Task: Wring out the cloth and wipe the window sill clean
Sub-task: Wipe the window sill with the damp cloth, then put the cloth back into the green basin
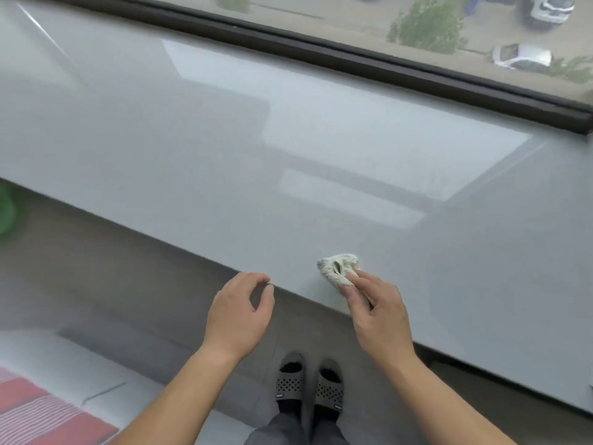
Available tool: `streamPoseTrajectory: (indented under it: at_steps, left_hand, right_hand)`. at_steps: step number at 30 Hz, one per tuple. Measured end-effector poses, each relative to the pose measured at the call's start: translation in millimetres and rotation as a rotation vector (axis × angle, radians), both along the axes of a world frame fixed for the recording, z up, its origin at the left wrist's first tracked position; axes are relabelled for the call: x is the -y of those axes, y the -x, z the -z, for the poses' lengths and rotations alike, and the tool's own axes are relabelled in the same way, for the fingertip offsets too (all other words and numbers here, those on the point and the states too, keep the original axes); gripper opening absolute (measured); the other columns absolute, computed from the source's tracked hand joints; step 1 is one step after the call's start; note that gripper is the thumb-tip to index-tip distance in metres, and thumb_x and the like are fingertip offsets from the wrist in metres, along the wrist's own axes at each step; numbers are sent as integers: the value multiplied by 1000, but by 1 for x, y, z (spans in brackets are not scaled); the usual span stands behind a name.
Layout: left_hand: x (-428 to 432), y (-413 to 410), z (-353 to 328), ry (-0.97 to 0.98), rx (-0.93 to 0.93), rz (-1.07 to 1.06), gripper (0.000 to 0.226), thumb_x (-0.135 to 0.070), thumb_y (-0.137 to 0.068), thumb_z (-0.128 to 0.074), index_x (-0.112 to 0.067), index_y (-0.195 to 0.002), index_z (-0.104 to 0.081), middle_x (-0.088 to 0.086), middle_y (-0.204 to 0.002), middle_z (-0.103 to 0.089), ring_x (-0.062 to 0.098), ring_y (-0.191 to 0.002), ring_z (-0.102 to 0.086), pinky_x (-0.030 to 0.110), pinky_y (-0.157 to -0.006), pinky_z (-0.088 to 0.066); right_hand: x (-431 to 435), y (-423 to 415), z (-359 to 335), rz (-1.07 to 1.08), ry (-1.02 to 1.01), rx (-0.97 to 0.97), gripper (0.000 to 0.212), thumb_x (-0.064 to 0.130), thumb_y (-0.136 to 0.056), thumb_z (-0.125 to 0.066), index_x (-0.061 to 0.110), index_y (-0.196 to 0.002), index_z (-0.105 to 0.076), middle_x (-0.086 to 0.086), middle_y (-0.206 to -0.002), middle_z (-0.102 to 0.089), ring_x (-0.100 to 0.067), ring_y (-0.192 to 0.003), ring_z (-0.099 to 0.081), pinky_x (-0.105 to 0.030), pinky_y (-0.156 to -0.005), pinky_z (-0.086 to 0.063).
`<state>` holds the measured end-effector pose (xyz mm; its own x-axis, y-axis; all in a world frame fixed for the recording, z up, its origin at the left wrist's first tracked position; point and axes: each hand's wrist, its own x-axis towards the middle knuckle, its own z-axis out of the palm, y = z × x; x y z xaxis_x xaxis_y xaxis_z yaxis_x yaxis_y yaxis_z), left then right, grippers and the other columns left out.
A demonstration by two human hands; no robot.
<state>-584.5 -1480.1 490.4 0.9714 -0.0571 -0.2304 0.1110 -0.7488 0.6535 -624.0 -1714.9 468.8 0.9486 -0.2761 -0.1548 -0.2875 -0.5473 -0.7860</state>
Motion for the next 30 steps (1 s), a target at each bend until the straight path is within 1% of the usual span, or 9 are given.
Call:
streamPoseTrajectory:
  at_steps: [4, 7, 9, 11, 14, 19, 23, 28, 30]
  left_hand:
    - [-58, 10, -43, -77, 22, -122, 36, -47, -91, -47, -26, -114, -66, -18, -114, -62, 5, -111, -56, 35, -97, -48]
    - [-115, 19, -74, -142, 47, -232, 46, -52, -88, -40, -23, -112, -67, -13, -114, -65, 10, -110, -58, 34, -94, -48]
    - [-153, 24, -89, -184, 54, -312, 46, -51, -88, -41, -22, -112, -67, -11, -115, -65, 11, -110, -58, 33, -92, -47]
    - [-201, 28, -103, -216, 58, -418, 40, -47, -91, -46, -22, -114, -66, -11, -117, -64, 12, -112, -57, 31, -90, -47]
    - [-272, 33, -122, -250, 68, -554, 31, -42, -95, -53, -23, -117, -65, -11, -120, -63, 14, -113, -57, 32, -88, -49]
    - [-398, 32, -142, -286, 84, -694, 40, -47, -89, -47, -21, -112, -67, -7, -113, -67, 19, -104, -63, 33, -85, -51]
    - [-498, 24, -149, -371, 84, -756, 44, -48, -88, -42, -18, -106, -68, -3, -105, -71, 24, -95, -66, 34, -80, -52]
    - [-623, 4, -153, -472, 48, -831, 46, -46, -86, -38, -15, -102, -68, 0, -101, -72, 29, -92, -66, 36, -77, -50]
    - [-670, -7, -151, -497, 32, -848, 46, -46, -86, -36, -17, -104, -68, -1, -104, -72, 28, -97, -65, 37, -78, -50]
  right_hand:
    - [-47, -22, -48, -217, 24, 58, 21, 32, -90, -71, 34, -111, -74, 27, -121, -61, -2, -116, -49, -38, -105, -42]
    - [-98, -50, -82, -401, 74, 139, 18, 32, -89, -73, 35, -107, -75, 23, -120, -65, -5, -113, -52, -42, -100, -45]
    - [-135, -72, -102, -505, 94, 198, 14, 35, -90, -72, 34, -104, -76, 20, -118, -67, -8, -110, -55, -42, -96, -47]
    - [-183, -97, -121, -608, 109, 251, 14, 37, -89, -71, 33, -102, -76, 19, -117, -68, -10, -107, -58, -43, -93, -49]
    - [-264, -132, -152, -757, 110, 298, 13, 34, -88, -74, 34, -101, -75, 19, -116, -68, -13, -108, -59, -43, -93, -49]
    - [-408, -178, -186, -892, 111, 391, 13, 32, -88, -73, 32, -101, -76, 22, -115, -65, -14, -106, -60, -42, -91, -50]
    - [-523, -211, -195, -964, 109, 419, 14, 30, -89, -72, 28, -101, -76, 16, -115, -69, -16, -105, -60, -42, -90, -50]
    - [-658, -256, -198, -1039, 84, 453, 15, 28, -88, -74, 26, -102, -77, 12, -116, -71, -19, -104, -61, -43, -89, -50]
    - [-710, -277, -195, -1071, 80, 461, 15, 28, -88, -74, 25, -102, -77, 10, -116, -71, -20, -103, -61, -44, -88, -50]
